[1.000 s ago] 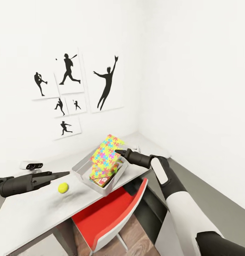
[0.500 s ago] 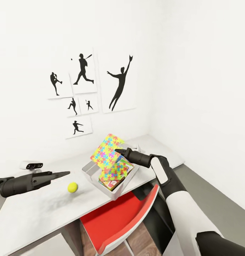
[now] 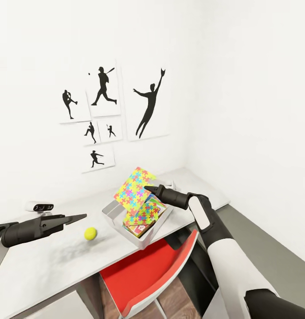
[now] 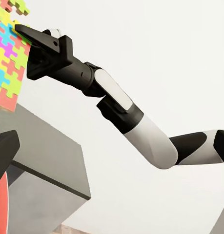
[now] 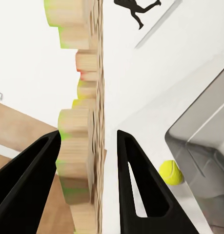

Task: Put all the toys in the child's room - the three board games (two on the bed and one on the table), the two jigsaw puzzles on the table, and the tennis ball on the table - inside the toy box on the table in the child's room.

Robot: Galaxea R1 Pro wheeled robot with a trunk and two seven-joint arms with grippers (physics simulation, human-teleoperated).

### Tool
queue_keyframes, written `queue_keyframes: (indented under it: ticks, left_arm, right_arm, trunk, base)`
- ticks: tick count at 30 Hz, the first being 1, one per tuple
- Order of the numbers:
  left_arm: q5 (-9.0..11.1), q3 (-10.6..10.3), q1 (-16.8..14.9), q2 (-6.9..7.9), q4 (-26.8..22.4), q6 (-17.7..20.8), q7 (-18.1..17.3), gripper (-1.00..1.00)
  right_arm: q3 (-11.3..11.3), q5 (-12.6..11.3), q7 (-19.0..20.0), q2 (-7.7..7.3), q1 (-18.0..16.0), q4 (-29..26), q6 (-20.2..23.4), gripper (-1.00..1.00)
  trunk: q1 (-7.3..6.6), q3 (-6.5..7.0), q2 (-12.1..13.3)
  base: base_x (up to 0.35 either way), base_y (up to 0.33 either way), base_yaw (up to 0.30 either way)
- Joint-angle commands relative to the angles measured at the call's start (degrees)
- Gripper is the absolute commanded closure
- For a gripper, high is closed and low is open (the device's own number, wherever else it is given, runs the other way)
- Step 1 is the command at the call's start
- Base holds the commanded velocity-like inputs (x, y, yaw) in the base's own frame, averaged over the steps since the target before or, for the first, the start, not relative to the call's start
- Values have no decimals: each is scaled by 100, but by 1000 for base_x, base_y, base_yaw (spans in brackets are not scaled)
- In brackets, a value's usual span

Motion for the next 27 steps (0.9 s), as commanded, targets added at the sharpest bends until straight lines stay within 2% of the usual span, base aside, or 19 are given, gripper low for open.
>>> queue_keyframes:
  ticks: [1, 8, 17, 20, 21, 27]
  left_arm:
    - [-1, -1, -5, 2, 0, 61, -21, -100]
    - [-2, 0, -5, 2, 7, 57, -21, -100]
    - [-2, 0, -5, 10, 9, 60, -21, -100]
    - [-2, 0, -5, 10, 11, 57, -21, -100]
    - [-2, 0, -5, 9, 8, 56, -21, -100]
    - [-2, 0, -5, 10, 11, 56, -21, -100]
  right_arm:
    - [-6, -5, 4, 1, -6, -2, 26, 100]
    - [-6, -8, -49, -1, -8, -2, 38, 100]
    - [-22, -21, -342, -16, -34, 17, 92, 100]
    - [-23, -24, -440, -25, -130, 60, 101, 100]
    - [-28, -28, -610, -30, -227, 107, 105, 100]
    - [-95, -34, -688, -51, -464, 313, 125, 100]
  trunk:
    - [4, -13, -13]
    - [4, -22, -13]
    - [4, -94, -13]
    - [4, -120, -13]
    - [4, -129, -13]
    - [4, -183, -13]
  base:
    - [0, 0, 0]
    - [0, 0, 0]
    - [0, 0, 0]
    - [0, 0, 0]
    - [0, 0, 0]
    - [0, 0, 0]
